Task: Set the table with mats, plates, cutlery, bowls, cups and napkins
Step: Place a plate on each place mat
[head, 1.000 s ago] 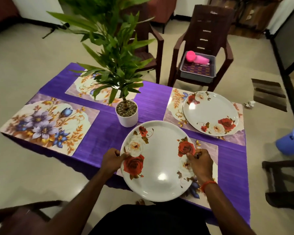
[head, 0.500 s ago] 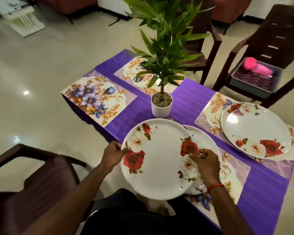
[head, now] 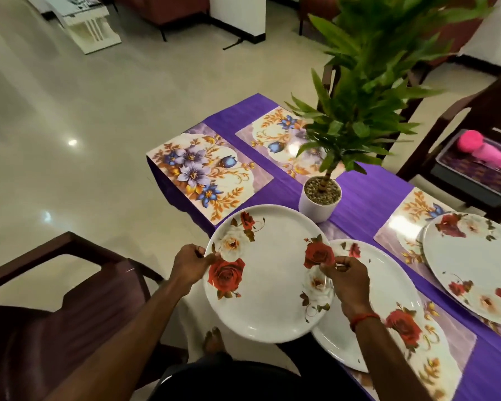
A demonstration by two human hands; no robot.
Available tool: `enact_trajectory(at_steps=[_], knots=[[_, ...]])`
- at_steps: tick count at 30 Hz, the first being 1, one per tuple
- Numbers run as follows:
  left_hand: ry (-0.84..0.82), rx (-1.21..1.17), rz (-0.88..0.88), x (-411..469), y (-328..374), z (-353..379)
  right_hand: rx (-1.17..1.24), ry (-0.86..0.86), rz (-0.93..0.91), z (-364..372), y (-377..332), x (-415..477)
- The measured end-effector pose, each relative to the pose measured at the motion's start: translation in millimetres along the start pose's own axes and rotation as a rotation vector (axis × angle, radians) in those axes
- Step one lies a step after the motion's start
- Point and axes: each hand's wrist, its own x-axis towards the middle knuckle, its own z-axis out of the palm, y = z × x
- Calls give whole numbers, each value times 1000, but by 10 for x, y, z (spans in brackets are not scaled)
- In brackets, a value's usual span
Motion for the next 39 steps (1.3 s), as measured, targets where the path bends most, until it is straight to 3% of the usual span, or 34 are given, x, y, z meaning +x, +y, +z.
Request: enact_trajectory(at_steps=[22, 39], knots=[[-38, -307, -64, 1559, -77, -1538, 52, -22, 41, 1895, -1081, 378], [53, -144, -6, 3165, 568, -1824, 76, 32, 139, 3009, -1559, 1283]])
